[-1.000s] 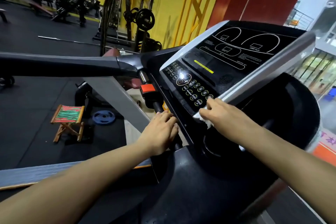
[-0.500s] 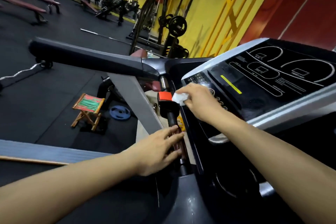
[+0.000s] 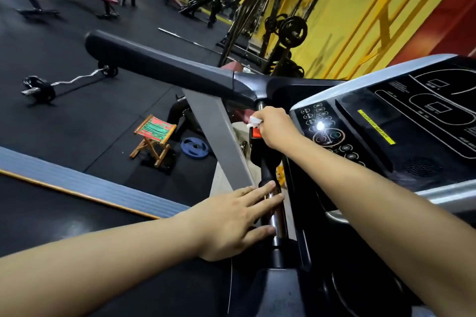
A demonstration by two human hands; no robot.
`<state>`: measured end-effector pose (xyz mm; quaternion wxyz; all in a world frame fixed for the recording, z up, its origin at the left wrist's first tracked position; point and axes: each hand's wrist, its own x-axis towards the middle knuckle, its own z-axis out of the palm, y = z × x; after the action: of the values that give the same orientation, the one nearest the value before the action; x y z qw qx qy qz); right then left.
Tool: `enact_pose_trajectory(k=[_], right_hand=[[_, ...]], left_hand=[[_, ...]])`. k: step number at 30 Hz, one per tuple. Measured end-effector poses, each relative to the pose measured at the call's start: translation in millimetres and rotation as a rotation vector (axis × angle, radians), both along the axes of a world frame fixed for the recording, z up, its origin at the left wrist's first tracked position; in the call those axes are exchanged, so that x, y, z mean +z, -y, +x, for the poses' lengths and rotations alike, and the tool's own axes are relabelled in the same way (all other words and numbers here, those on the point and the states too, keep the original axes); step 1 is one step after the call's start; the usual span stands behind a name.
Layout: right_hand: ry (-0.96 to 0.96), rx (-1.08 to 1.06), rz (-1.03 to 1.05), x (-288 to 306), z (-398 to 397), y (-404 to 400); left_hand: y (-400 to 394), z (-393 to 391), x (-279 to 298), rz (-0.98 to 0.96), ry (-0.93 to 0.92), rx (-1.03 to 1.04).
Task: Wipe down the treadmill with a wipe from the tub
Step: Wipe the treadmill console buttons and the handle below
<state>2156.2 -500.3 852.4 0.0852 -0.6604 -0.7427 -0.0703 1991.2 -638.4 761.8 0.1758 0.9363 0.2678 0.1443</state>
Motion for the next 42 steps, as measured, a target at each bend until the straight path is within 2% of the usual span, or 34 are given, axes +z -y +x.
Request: enact_pose_trajectory(k=[6, 8, 12, 18, 20, 21, 23, 25, 28, 32, 36, 38, 40, 42], right_hand=[[0.122, 0.336, -0.062, 1.6, 21.1, 30.7], [0.160, 0.320, -0.085, 7.2, 20.6, 16.3], [0.142, 0.094, -0.086, -0.2, -1.2, -8.5], [0.254, 0.338, -0.014, -8.5, 8.1, 41.4], [0.182, 0.244, 0.028, -10.2, 14.9, 41.7], [0.136, 0.122, 0.036, -10.9, 16.1, 33.1], [-0.046, -0.139, 0.040, -9.1, 18.1, 10.7], [-0.215, -0.277, 0.037, -8.0, 18.8, 3.8], [-0.327, -0.354, 0.041, -10.2, 22.0, 30.5], [-0.504, -0.428, -0.082, -9.9, 29.5, 40.1], [-1.000, -0.590, -0.223, -11.0, 25.3, 4.0], [-1.156, -0.612, -0.253, -18.8, 30.7, -2.2], [-1.134, -0.616, -0.273, -20.3, 32.5, 5.5], [-0.863, -0.507, -0.122, -20.2, 36.1, 17.9]], left_hand=[[-0.1, -0.2, -0.3, 0.003, -0.012, 0.008], [-0.5, -1.5, 0.1, -0.002, -0.011, 0.005], [0.7, -1.8, 1.3, -0.019, -0.011, 0.008], [-0.6, -0.5, -1.0, -0.016, -0.019, 0.001], [-0.6, -0.4, -0.8, -0.014, -0.020, 0.002], [-0.3, -0.4, -0.4, -0.014, -0.019, 0.002], [-0.1, -0.1, -0.9, -0.017, -0.015, -0.003], [-1.6, 0.9, -4.2, -0.011, -0.011, -0.007], [-4.6, 2.9, -8.7, 0.011, 0.003, -0.006], [-3.2, 1.6, -7.5, 0.000, 0.023, -0.019], [-1.5, -0.5, -7.6, -0.035, 0.056, -0.029], [-1.8, 0.0, -8.8, -0.037, 0.050, -0.022], [-2.8, 1.1, -10.0, -0.027, 0.039, -0.023], [-3.7, 2.3, -11.5, -0.013, 0.033, -0.022]])
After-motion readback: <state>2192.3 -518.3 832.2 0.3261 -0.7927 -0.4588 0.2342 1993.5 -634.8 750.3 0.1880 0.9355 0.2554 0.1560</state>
